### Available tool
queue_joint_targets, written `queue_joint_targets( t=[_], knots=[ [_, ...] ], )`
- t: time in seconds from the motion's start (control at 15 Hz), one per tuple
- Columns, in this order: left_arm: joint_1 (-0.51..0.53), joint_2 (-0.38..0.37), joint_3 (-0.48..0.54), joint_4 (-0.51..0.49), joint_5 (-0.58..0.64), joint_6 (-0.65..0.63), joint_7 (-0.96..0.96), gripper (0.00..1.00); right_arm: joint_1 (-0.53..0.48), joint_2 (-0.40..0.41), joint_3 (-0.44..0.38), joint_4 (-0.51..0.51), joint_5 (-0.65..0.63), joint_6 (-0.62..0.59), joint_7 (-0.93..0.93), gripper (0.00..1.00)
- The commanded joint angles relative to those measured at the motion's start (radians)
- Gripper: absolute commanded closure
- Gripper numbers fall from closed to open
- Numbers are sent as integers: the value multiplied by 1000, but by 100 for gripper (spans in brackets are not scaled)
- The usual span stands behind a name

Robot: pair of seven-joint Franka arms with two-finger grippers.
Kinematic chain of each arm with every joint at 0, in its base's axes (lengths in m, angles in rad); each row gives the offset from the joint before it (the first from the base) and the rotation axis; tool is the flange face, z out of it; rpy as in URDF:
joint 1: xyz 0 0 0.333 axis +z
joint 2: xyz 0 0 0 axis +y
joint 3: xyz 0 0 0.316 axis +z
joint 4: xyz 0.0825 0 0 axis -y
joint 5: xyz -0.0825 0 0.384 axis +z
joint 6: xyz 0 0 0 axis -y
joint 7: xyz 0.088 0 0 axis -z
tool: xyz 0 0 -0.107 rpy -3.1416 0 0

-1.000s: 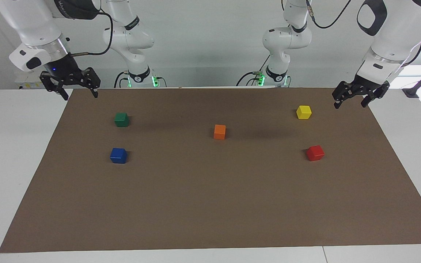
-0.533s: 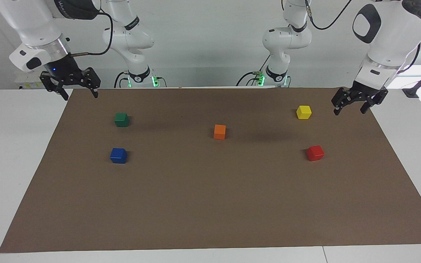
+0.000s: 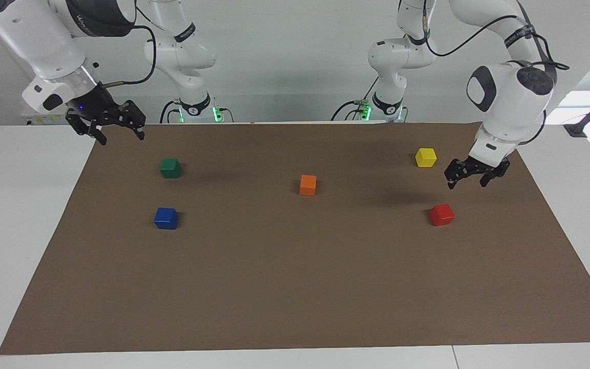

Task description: Transfer red block to right arm and stack on blue block

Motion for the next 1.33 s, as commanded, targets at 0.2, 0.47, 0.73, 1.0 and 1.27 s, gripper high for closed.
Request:
queue_joint_targets(
  t=[0.2, 0.47, 0.73, 1.0, 1.27],
  knots=[
    [-2, 74, -3, -128, -10, 223, -57, 5, -76, 15, 8, -216, 440, 106, -247, 0],
    [-7, 131, -3, -128, -10, 268, -85, 5, -82, 77, 10, -300, 789, 107, -430, 0],
    [-7, 175, -3, -117, -10, 293, -89, 16, -62, 109, 13, -381, 1048, 60, -565, 0],
    [-10, 174, -6, -92, -11, 222, -172, 100, -31, 257, 14, -414, 1260, -128, -796, 0],
    [-54, 157, -17, 106, -16, -105, -363, 100, 25, 350, 19, -412, 1391, -206, -907, 0]
  ],
)
